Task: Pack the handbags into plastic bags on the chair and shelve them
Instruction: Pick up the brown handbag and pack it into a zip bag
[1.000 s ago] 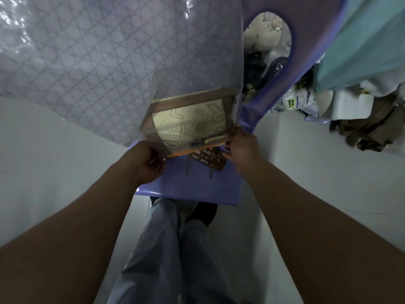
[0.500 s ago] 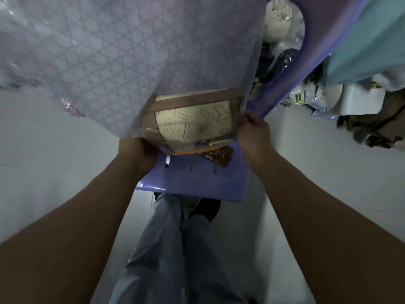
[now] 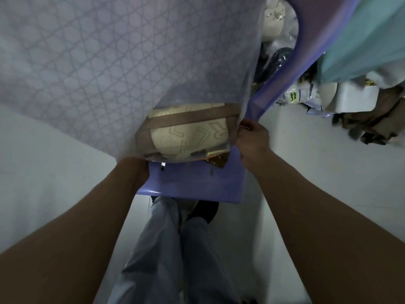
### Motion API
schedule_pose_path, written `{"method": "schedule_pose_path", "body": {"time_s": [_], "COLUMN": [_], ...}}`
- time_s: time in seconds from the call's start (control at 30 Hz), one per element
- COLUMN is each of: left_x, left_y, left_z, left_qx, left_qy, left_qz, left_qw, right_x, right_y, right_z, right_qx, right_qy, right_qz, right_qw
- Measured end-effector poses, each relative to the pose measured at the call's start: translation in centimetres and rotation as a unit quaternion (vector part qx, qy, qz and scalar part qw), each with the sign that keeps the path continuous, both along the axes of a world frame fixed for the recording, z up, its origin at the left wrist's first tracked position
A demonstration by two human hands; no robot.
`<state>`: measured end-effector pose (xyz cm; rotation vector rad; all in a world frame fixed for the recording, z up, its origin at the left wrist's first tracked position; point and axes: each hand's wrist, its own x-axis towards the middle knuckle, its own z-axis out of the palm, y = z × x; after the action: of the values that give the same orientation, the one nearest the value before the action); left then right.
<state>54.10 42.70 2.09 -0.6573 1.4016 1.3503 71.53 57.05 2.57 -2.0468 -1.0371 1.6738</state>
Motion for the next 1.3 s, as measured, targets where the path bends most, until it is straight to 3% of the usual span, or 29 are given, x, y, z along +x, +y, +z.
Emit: {"method": "schedule_pose_path", "body": {"time_s": [0.13, 0.27, 0.43, 0.6, 0.67, 0.73, 0.93, 1.07, 1.2, 1.3], "left_x": [-0.8, -0.2, 1.4, 0.4, 0.0, 0.3, 2.7, 2.5, 1.5, 2.0], "left_y": [0.6, 1.0, 1.8, 2.2, 2.7, 3.0, 2.2, 1.5, 2.2, 2.2], "left_z": [-0.1, -0.1, -0.5, 0.6, 1.7, 2.0, 0.9, 0.5, 2.0, 2.5], "left_qx": [0.042, 0.064, -0.045, -0.013, 0.083, 0.120, 0.047, 0.033, 0.074, 0.100], "left_qy": [0.082, 0.106, 0.104, 0.150, 0.130, 0.123, 0.113, 0.108, 0.120, 0.116], "left_qz": [0.067, 0.012, 0.002, 0.084, 0.136, 0.161, 0.093, 0.082, 0.157, 0.207], "left_qw": [0.993, 0.992, 0.994, 0.985, 0.979, 0.972, 0.988, 0.990, 0.978, 0.966], "right_x": [-0.4, -1.7, -2.4, -2.1, -2.0, -1.9, -3.2, -1.7, -1.2, -1.0], "right_y": [0.4, 1.1, -1.3, -1.5, -1.7, -1.9, -0.7, -2.6, -3.7, -2.5], "right_z": [0.1, 2.1, 2.4, 1.7, 1.4, 1.4, 3.7, 2.1, 1.4, 2.0], "right_qx": [0.016, 0.073, 0.069, 0.059, 0.070, 0.078, 0.136, 0.083, 0.055, 0.097], "right_qy": [-0.020, 0.001, 0.023, -0.011, -0.023, -0.023, 0.014, 0.037, 0.013, -0.016], "right_qz": [-0.009, -0.043, 0.058, 0.074, 0.073, 0.067, 0.093, 0.076, 0.071, 0.083], "right_qw": [1.000, 0.996, 0.996, 0.995, 0.995, 0.994, 0.986, 0.993, 0.996, 0.992]}}
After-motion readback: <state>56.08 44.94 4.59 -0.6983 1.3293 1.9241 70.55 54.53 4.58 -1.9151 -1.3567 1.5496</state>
